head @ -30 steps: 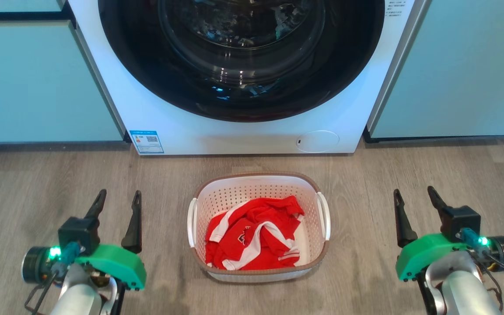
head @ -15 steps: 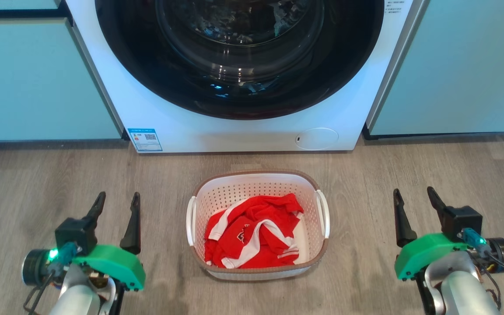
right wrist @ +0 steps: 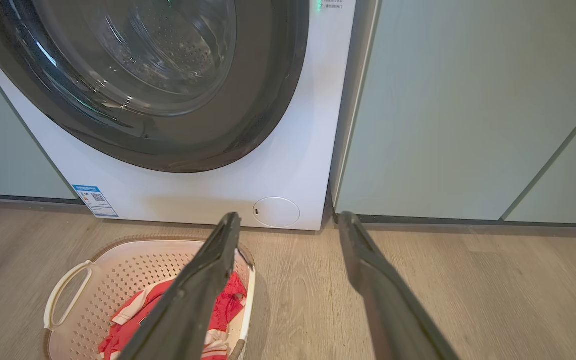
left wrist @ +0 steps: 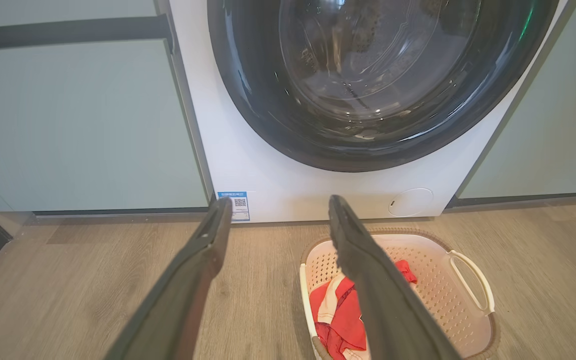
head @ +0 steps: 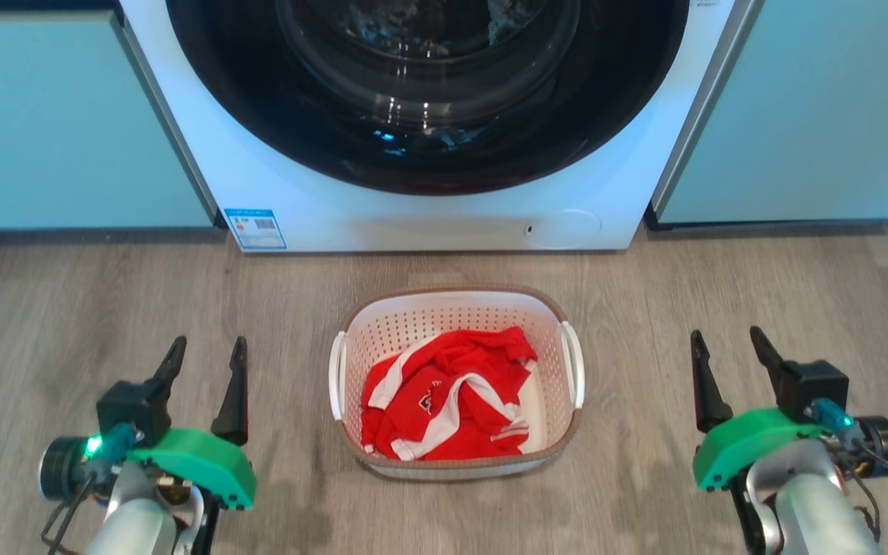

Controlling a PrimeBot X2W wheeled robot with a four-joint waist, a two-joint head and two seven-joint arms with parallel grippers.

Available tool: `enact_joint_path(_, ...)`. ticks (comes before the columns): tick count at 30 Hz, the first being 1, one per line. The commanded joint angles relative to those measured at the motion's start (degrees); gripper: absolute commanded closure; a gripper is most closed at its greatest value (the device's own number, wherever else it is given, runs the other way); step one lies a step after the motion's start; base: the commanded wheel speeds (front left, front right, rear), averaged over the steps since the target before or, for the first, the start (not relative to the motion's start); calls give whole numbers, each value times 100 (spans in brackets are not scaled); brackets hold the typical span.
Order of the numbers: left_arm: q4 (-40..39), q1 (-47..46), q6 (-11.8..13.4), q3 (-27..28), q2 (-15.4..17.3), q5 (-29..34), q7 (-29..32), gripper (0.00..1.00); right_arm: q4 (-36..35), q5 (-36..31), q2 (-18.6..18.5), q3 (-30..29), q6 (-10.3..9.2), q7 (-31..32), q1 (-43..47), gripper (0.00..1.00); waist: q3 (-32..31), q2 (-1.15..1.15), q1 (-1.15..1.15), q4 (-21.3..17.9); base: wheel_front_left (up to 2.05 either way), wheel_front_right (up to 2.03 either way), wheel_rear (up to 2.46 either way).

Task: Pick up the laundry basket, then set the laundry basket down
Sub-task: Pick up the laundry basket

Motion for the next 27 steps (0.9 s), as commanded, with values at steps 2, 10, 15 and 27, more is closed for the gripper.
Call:
enact_joint_path(2, -121, -441, -22, 185, 152, -42, -54, 0, -146, -16, -30, 136, -13, -75, -375, 0, 107, 0, 0, -3, 0, 0, 0)
enact_joint_path(10, 165, -941, -184, 160, 124, -59, -81, 0, -32, -37, -29, 188, -13, -75, -740, 0, 665, 0, 0, -45, 0, 0, 0)
enact_joint_path(15, 413, -1347, -310, 166, 91, -53, -103, 0, 72, -51, -29, 263, -13, -75, -1049, 0, 1134, 0, 0, -88, 0, 0, 0)
enact_joint_path(27, 1163, -2423, -733, 240, -172, 34, -127, 0, 366, -124, -29, 350, -13, -75, -1858, 0, 2339, 0, 0, -58, 0, 0, 0)
